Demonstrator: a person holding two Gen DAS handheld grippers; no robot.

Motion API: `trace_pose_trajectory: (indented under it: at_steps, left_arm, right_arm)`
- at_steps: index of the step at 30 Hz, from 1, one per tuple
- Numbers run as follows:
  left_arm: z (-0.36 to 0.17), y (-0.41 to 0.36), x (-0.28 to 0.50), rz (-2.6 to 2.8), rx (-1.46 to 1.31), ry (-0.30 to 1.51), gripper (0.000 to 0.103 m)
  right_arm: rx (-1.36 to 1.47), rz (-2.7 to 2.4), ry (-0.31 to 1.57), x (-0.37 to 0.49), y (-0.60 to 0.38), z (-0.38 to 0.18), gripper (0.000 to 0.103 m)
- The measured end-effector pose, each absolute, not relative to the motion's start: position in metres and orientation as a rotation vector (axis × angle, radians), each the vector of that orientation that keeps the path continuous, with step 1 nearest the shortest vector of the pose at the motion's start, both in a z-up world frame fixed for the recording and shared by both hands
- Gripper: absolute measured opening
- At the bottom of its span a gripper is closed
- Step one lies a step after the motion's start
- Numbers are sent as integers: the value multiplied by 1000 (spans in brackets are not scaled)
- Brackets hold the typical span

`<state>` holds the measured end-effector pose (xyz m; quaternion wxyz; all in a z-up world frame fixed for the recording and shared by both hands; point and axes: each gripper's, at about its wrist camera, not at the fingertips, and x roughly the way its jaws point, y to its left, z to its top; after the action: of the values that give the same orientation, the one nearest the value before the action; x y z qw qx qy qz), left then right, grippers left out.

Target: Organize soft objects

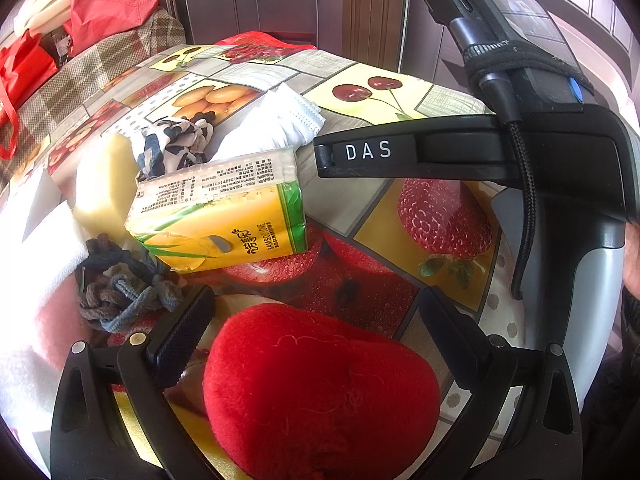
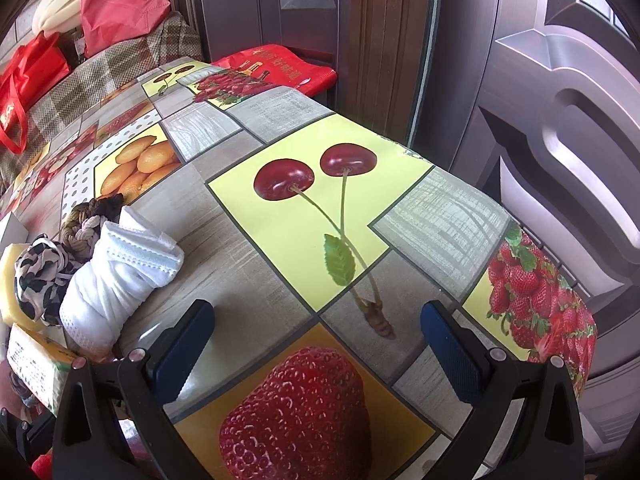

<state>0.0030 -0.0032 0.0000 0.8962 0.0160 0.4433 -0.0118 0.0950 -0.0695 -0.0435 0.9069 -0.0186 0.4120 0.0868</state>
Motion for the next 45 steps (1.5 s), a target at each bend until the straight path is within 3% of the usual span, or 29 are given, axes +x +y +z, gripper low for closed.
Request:
trace_pose_trajectory:
  at_steps: [24, 32, 39, 45]
  left_arm:
    - [3, -13, 4, -49, 36, 903, 102]
    - [62, -8, -59, -55, -2, 626, 102]
    - [111, 65, -136, 77, -184, 380, 103]
    - [103, 114, -179, 219, -188, 405, 103]
  right_arm:
    - [-39, 181, 851, 94, -69, -43, 103]
    - [122, 396, 783, 84, -108, -30, 103]
    - [212, 679, 428, 43, -151, 15, 103]
    - [84, 861, 426, 28, -132, 29, 103]
